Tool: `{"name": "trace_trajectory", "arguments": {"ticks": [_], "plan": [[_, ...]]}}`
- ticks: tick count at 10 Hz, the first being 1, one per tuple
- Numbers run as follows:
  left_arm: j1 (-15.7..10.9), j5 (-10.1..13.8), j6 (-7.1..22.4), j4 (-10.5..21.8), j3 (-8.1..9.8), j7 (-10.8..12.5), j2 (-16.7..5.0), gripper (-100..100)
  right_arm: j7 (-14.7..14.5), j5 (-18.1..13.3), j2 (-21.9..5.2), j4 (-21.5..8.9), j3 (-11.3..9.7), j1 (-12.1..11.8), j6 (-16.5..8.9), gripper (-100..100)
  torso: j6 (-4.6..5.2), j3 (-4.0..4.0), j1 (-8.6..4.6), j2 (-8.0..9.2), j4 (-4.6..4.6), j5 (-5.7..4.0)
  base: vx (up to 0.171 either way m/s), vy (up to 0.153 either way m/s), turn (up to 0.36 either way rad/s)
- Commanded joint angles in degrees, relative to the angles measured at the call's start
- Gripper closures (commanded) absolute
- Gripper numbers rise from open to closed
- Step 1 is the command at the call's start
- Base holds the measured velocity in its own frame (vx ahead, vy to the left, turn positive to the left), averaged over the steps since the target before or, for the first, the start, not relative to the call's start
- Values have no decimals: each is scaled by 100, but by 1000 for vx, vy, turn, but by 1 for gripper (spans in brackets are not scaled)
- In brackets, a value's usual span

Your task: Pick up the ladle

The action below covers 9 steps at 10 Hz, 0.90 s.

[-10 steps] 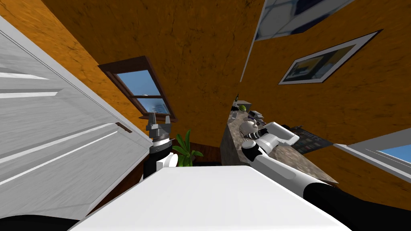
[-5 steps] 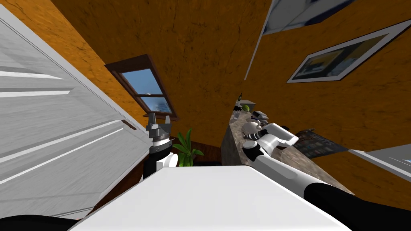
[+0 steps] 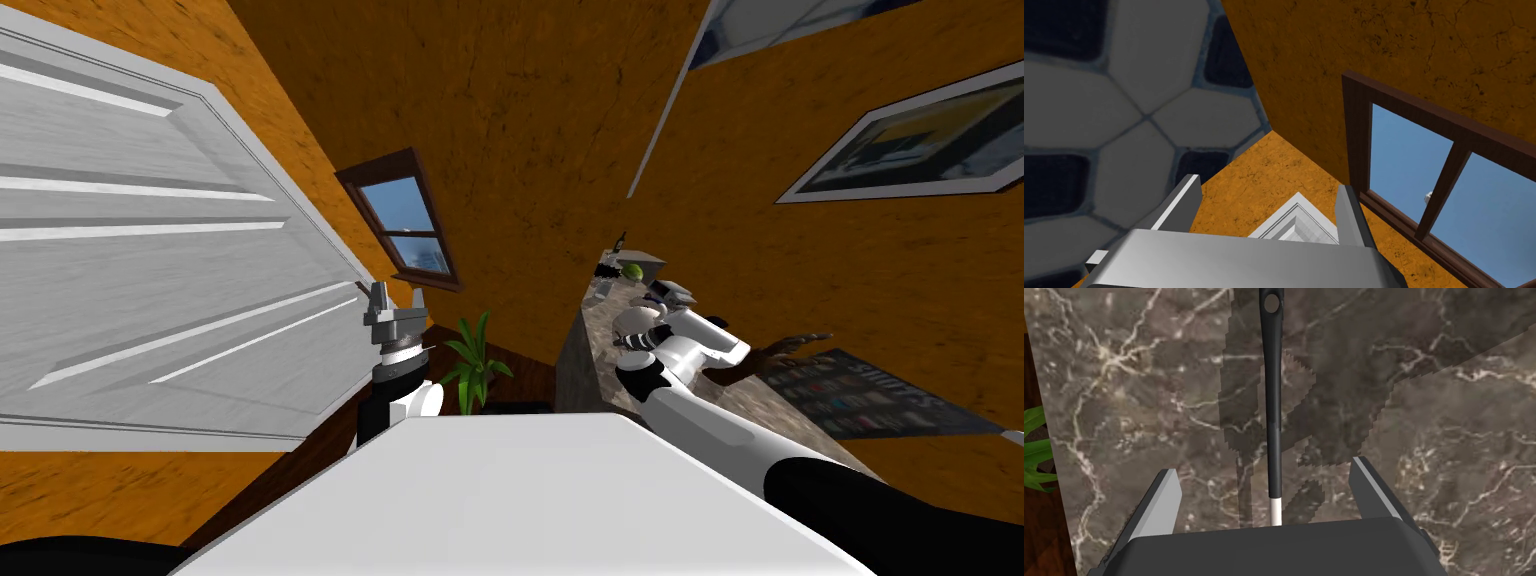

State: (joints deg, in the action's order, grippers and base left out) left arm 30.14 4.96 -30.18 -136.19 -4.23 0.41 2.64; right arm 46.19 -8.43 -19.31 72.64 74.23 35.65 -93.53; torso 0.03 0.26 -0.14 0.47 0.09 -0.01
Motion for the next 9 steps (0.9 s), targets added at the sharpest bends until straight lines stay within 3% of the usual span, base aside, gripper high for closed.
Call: {"name": "trace_trajectory", "arguments": {"ticks": [1, 3, 4, 5, 9], "plan": [[0, 0, 0, 0, 0, 0, 0, 0, 194, 51, -168, -257, 20, -53, 198, -100, 0, 0, 0, 0, 0, 0, -99, -6, 247], [0, 0, 0, 0, 0, 0, 0, 0, 430, 102, -373, -591, 33, -101, 439, -100, 1, -2, 0, -4, -1, 0, -116, -7, 225], [0, 0, 0, 0, 0, 0, 0, 0, 341, 88, -319, -512, 31, -86, 369, -100, 1, 1, 0, 2, 0, 0, -57, -5, 41], [1, 0, 0, 0, 1, 0, 0, 0, 367, 91, -327, -529, 31, -88, 394, 100, 5, -8, 0, -15, -2, 0, -10, -1, -9], [2, 0, -1, -1, 1, 0, 0, 0, 366, 90, -330, -524, 32, -88, 395, 100, 2, -26, 0, -44, -11, -2, 0, 0, 0]]}}
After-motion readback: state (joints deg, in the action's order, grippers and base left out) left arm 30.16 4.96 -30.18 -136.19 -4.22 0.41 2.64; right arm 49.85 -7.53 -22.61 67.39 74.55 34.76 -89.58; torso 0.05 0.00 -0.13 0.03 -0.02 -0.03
